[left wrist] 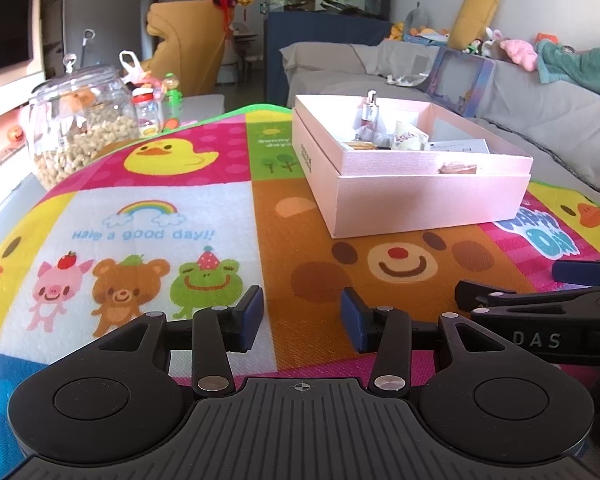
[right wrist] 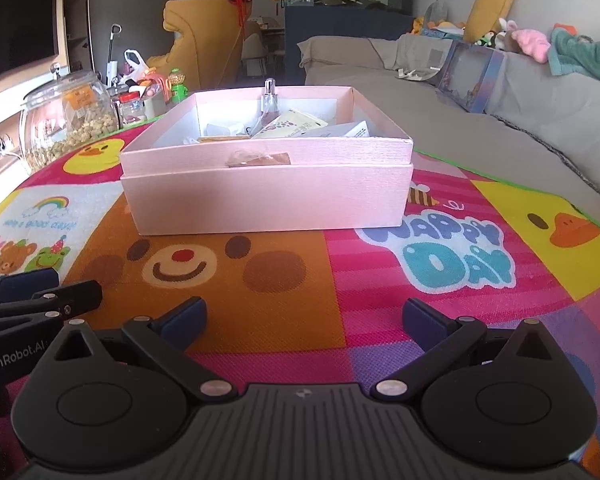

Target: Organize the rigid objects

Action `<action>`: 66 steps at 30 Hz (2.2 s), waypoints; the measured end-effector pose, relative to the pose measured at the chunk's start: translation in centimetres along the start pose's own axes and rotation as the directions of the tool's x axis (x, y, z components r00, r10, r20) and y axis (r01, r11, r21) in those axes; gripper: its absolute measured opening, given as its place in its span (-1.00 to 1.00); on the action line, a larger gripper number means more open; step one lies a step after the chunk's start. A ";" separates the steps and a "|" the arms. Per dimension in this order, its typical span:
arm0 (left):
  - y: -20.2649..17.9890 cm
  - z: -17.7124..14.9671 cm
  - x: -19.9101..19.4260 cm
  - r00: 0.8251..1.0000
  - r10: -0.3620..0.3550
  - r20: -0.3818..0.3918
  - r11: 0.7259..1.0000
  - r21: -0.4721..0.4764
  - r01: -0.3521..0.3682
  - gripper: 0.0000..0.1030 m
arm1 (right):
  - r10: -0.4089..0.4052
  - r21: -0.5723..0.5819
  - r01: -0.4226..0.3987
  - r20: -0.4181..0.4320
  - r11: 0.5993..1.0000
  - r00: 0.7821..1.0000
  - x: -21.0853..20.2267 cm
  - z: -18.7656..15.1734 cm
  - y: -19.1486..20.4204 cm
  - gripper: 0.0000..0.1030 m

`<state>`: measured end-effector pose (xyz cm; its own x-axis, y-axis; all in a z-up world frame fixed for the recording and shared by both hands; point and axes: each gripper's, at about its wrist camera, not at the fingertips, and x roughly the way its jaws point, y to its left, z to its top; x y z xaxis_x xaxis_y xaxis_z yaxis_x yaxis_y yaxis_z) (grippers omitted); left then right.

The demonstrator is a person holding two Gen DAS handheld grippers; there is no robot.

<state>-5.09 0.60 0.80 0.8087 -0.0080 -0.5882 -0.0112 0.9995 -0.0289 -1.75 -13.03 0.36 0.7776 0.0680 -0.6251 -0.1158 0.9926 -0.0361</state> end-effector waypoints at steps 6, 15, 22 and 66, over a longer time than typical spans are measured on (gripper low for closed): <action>0.0 0.0 0.0 1.000 0.001 0.000 1.000 0.003 -0.001 -0.09 | 0.007 0.006 -0.007 -0.006 1.000 1.000 0.3 0.2 0.0 1.00; -0.1 0.0 0.0 1.000 0.006 0.001 1.000 0.011 -0.006 -0.08 | 0.012 0.016 -0.012 -0.002 1.000 1.000 0.3 0.1 -0.1 1.00; -0.1 0.0 0.0 1.000 0.005 0.001 1.000 0.012 -0.005 -0.08 | 0.009 0.014 -0.009 -0.002 1.000 1.000 0.2 0.1 -0.1 1.00; -0.2 0.1 0.1 1.000 0.002 -0.001 1.000 0.010 -0.002 -0.08 | 0.009 0.013 -0.009 -0.002 1.000 1.000 0.3 0.0 0.0 1.00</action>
<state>-4.98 0.41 0.83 0.8078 -0.0065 -0.5894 -0.0063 0.9998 -0.0196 -1.51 -13.05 0.24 0.7754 0.0770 -0.6268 -0.1147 0.9932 -0.0199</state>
